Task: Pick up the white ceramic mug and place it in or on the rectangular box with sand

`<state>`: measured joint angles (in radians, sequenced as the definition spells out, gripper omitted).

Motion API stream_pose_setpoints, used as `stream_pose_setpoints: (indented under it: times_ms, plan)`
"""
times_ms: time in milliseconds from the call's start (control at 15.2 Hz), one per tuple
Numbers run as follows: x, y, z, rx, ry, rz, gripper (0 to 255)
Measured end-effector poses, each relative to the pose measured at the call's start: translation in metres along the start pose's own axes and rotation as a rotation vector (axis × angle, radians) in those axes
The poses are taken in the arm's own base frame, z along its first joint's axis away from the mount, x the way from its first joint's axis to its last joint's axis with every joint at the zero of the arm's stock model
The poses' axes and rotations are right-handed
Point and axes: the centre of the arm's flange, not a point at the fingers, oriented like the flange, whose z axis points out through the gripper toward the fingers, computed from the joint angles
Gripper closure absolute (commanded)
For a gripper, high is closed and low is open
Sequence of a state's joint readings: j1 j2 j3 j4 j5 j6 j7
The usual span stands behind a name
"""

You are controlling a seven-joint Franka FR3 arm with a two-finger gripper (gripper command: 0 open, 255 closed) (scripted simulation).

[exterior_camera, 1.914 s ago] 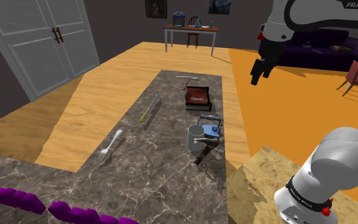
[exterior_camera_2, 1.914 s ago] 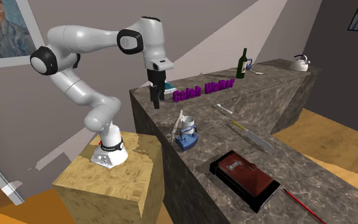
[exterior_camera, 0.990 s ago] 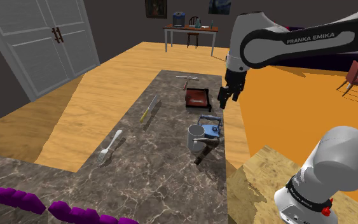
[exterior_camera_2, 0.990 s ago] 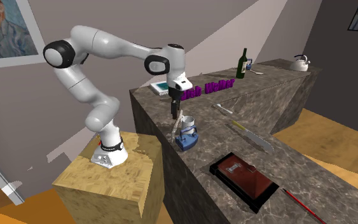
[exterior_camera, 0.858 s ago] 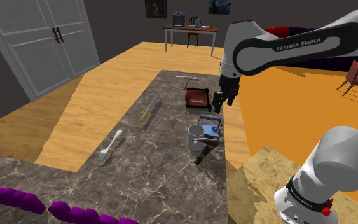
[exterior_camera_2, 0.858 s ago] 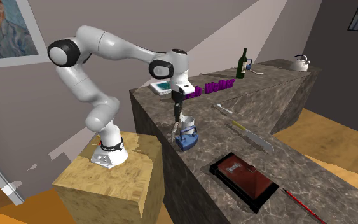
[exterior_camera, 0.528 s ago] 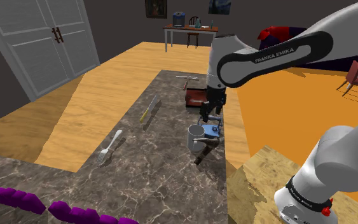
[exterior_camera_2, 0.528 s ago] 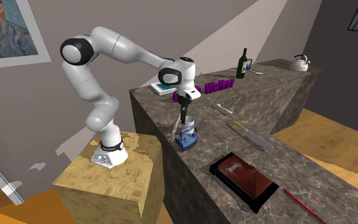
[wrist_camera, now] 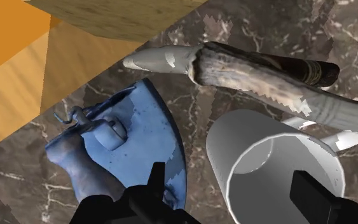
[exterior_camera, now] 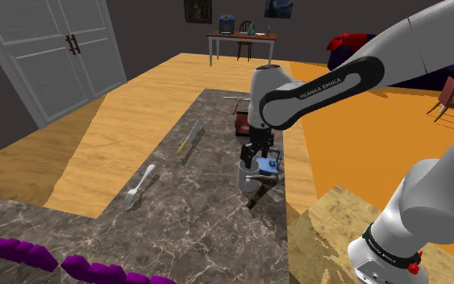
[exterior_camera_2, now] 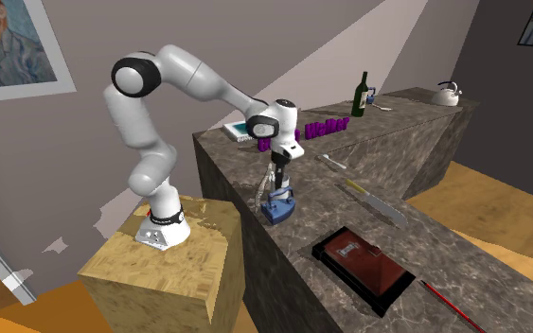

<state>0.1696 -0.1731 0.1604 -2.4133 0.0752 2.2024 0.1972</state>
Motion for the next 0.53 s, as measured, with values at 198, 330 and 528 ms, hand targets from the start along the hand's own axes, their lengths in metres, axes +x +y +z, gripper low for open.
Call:
stream_pose_setpoints:
  times_ms: [198, 330, 528]
  plan:
    - [-0.0002, -0.0017, 0.0137, 0.001, 0.011, -0.001, 0]
    - [0.0015, -0.0012, 0.0147, 0.002, 0.018, -0.001, 0]
    - [0.0028, -0.0008, 0.0143, 0.002, 0.022, -0.001, 0]
